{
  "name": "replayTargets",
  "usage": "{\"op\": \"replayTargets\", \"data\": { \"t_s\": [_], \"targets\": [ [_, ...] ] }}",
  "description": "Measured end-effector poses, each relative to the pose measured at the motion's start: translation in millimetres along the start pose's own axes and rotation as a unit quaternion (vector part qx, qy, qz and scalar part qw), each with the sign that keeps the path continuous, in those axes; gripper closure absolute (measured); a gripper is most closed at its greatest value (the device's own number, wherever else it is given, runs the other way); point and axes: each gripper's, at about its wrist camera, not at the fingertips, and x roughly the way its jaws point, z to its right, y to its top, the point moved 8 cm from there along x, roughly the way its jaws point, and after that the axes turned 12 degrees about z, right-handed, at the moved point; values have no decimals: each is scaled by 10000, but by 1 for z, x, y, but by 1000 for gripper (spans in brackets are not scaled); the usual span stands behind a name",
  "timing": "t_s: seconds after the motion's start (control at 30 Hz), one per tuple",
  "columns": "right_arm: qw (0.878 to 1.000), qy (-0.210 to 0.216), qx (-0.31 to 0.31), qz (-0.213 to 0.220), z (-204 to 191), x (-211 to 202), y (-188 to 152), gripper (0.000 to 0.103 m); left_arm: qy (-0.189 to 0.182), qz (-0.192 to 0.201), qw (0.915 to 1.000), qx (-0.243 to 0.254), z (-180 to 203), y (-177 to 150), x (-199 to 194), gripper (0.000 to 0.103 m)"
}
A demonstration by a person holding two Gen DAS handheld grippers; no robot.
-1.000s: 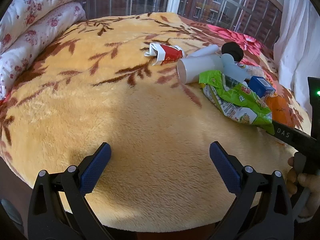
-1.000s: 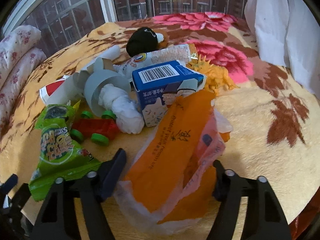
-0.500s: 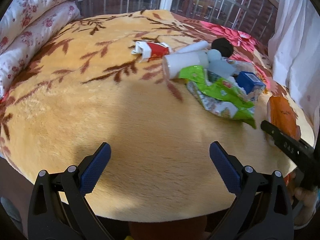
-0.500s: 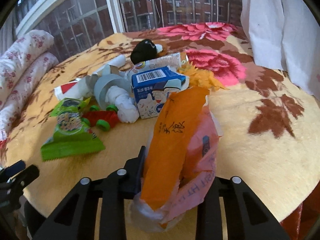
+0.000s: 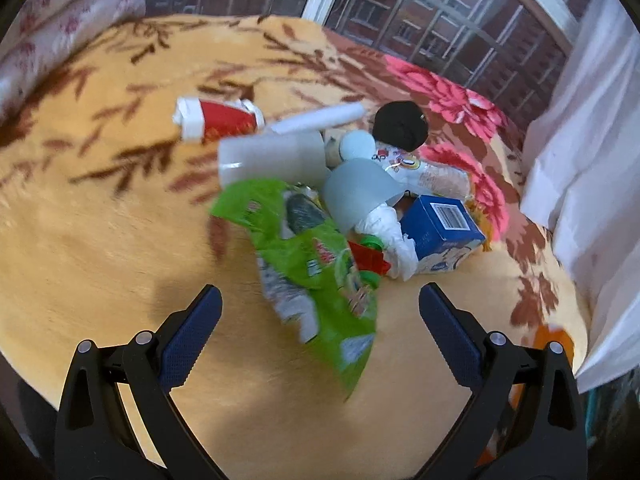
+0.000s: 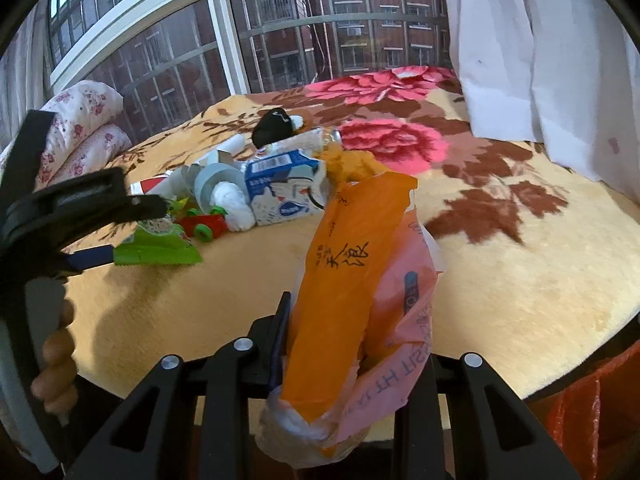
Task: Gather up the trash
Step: 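Grasp the green snack wrapper with the left gripper while the right holds the bag, then carry both items to the orange bucket and open both grippers to drop them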
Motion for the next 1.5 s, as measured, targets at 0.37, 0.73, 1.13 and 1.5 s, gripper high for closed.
{"op": "replayTargets", "data": {
  "t_s": [0.37,0.73,1.13,1.5],
  "targets": [
    [10000,27,-49,-22,9,6,-7,74,691,298,9965,377,-13,-1,30,8],
    [10000,50,-71,-9,9,9,-8,74,-60,400,9984,405,-15,1,28,51],
    [9996,251,-157,40,-15,1,-5,74,-667,953,9768,1796,-7,-7,-27,69],
    [9965,658,-496,141,-68,-33,-9,74,-694,930,9694,2162,-23,-38,-92,71]
  ]
}}
